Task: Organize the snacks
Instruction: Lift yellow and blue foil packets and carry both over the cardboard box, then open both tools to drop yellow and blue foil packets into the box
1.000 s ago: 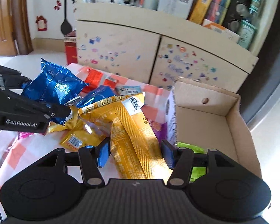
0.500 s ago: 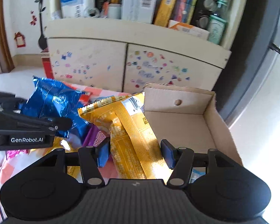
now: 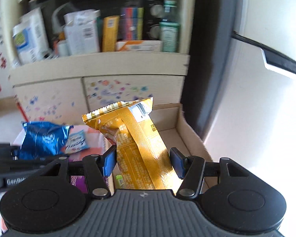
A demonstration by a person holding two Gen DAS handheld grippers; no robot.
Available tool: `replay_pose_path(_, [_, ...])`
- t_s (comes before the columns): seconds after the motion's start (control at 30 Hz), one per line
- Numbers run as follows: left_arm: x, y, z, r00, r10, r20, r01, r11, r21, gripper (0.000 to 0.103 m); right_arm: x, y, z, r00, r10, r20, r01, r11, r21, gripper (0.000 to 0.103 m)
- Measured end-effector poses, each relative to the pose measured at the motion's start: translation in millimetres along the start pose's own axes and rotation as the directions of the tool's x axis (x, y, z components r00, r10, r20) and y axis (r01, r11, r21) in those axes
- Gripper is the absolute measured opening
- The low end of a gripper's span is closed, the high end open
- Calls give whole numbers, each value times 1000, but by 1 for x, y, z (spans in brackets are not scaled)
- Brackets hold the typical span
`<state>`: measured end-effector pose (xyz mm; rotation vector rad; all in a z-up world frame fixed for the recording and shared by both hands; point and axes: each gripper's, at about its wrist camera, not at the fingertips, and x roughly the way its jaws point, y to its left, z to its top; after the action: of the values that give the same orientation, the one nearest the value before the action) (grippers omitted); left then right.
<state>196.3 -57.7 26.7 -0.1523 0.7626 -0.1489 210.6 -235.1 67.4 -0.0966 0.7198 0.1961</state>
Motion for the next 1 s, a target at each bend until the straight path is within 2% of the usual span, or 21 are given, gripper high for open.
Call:
replay_pose_path(0.23, [17, -27, 6, 996, -87, -15, 87, 995, 49, 54, 1, -23, 3, 1000, -22, -14, 24, 990, 137, 64])
replay_pose_path(0.43, [41, -57, 4, 981, -178, -73, 182, 982, 58, 55, 3, -39, 4, 996, -85, -16, 87, 972, 221, 65])
replay_pose_path(0.47, [45, -62, 3, 979, -187, -85, 192, 980, 58, 57, 3, -42, 4, 995, -94, -15, 95, 967, 236, 65])
replay_pose_path(0.5, [48, -67, 2, 976, -195, -99, 201, 978, 58, 64, 3, -45, 3, 995, -95, -16, 96, 963, 253, 66])
replay_pose_path(0.7, [40, -77, 0, 976, -203, -86, 211, 972, 100, 85, 1, -43, 5, 996, -86, -6, 85, 963, 257, 74])
replay_pose_path(1.0, [24, -48, 6, 984, -149, -97, 158, 982, 100, 85, 3, -35, 6, 1000, -30, 5, 28, 967, 255, 78])
